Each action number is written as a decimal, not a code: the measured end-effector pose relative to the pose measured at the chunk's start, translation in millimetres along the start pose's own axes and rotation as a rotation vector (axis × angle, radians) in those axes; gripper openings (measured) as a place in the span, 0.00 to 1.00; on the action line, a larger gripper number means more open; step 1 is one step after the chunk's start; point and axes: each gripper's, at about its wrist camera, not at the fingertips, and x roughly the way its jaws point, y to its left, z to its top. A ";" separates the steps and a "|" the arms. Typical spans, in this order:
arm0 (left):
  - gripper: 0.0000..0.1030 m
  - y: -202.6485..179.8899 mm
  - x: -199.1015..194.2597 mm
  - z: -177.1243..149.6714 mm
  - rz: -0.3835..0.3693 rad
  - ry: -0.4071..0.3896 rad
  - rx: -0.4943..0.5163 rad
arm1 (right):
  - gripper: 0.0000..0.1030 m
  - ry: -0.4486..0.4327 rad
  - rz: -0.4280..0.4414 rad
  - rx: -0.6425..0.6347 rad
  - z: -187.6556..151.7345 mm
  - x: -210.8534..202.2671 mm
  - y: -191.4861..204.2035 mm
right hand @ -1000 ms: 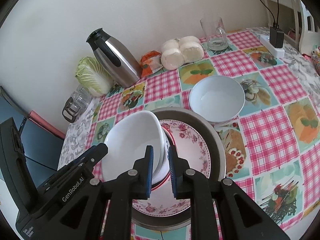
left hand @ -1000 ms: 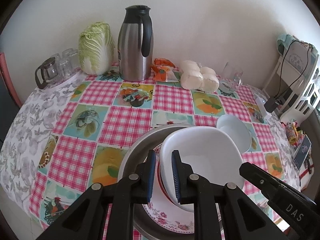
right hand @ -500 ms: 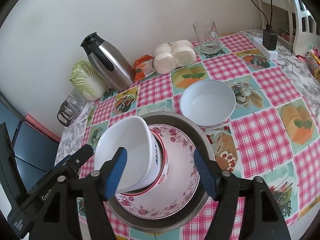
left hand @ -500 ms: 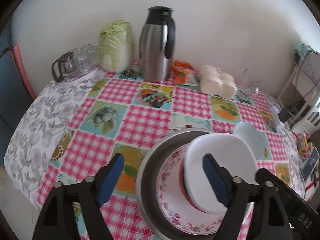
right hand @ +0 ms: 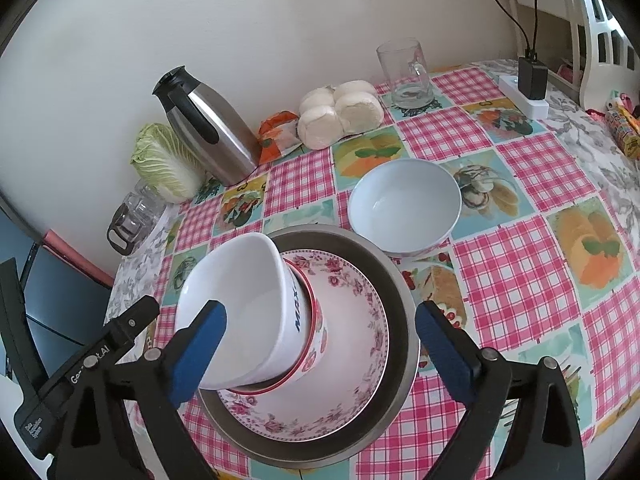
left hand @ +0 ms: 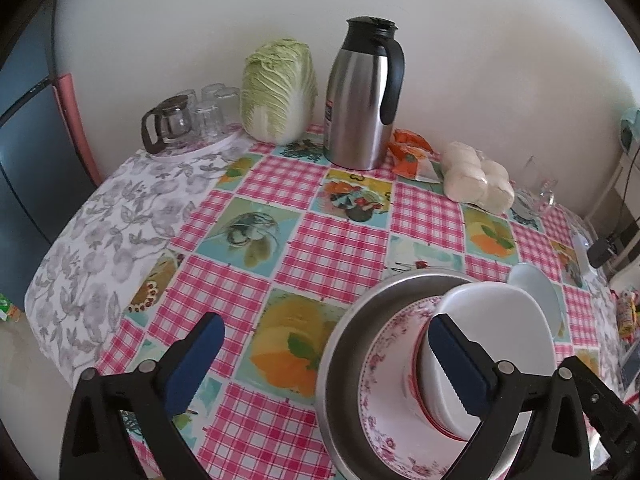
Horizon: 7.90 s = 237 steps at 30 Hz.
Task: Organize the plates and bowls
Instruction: 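Move both grippers to the white round bowl on the tablecloth, then close both grippers on the rim of the white round bowl, then lift the round bowl with both grippers and carry it over the tray, then lower the round bowl into the tray onto the stacked bowls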
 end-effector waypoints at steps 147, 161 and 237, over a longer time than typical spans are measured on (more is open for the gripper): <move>0.19 -336.3 134.1 -22.3 -0.082 0.453 0.516 | 0.21 0.073 0.089 0.376 55.3 94.3 -206.2; 0.15 -311.3 82.9 -7.0 -0.203 0.370 0.458 | 0.21 0.025 0.045 0.311 69.4 54.2 -194.9; 0.06 -21.9 10.3 7.5 -0.372 0.133 -0.123 | 0.23 0.162 0.019 -0.280 21.5 42.1 44.4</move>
